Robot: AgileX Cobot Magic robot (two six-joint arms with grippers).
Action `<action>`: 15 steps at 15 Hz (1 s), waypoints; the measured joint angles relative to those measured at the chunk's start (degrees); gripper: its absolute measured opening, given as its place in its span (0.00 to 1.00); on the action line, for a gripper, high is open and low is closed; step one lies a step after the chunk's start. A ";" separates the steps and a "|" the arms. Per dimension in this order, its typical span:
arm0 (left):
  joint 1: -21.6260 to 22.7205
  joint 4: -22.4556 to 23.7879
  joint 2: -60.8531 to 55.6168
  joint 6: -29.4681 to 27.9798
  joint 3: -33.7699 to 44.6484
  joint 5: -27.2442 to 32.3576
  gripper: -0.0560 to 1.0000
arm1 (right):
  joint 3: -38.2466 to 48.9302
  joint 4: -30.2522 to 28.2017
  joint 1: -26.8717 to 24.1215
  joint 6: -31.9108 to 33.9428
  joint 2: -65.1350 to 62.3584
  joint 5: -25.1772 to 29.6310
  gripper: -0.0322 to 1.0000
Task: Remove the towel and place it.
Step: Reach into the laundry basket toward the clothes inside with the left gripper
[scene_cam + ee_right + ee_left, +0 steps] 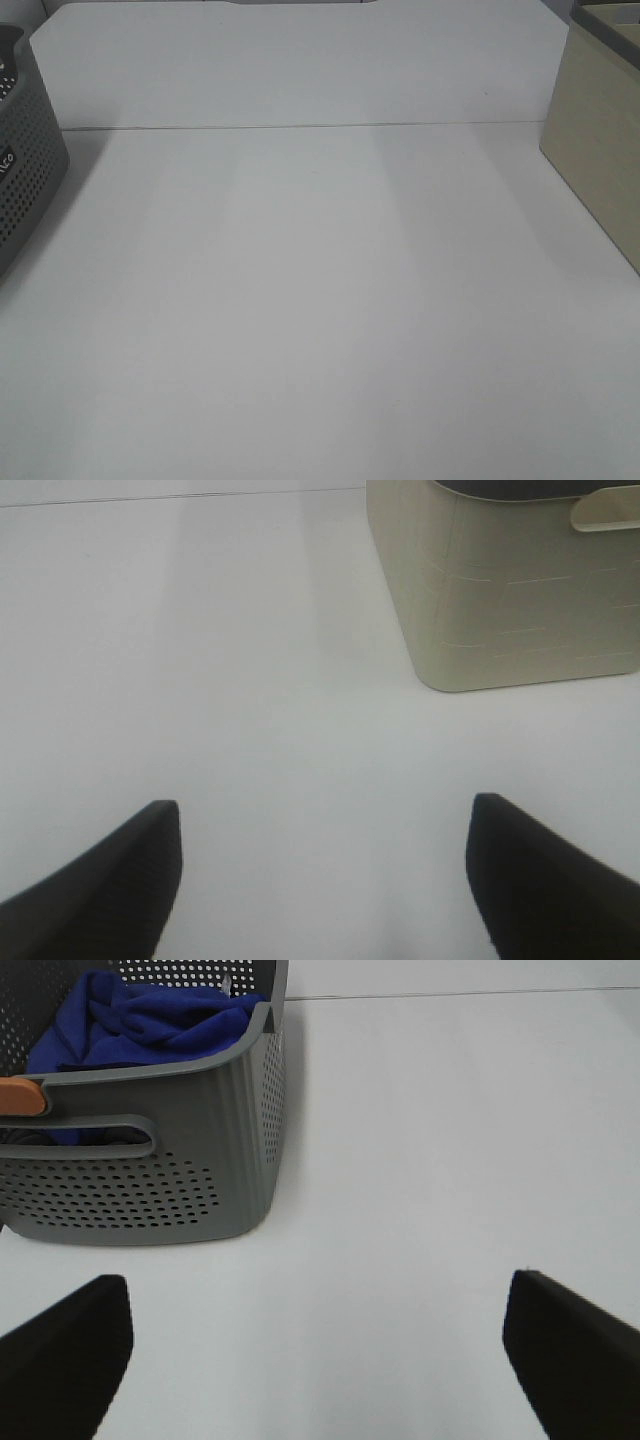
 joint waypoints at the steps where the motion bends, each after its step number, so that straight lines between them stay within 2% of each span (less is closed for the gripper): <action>1: 0.00 0.00 0.00 0.00 0.00 0.00 0.95 | 0.00 0.00 0.00 0.00 0.00 0.00 0.77; 15: 0.00 0.00 0.00 0.00 0.00 0.00 0.95 | 0.00 0.00 0.00 0.00 0.00 0.00 0.77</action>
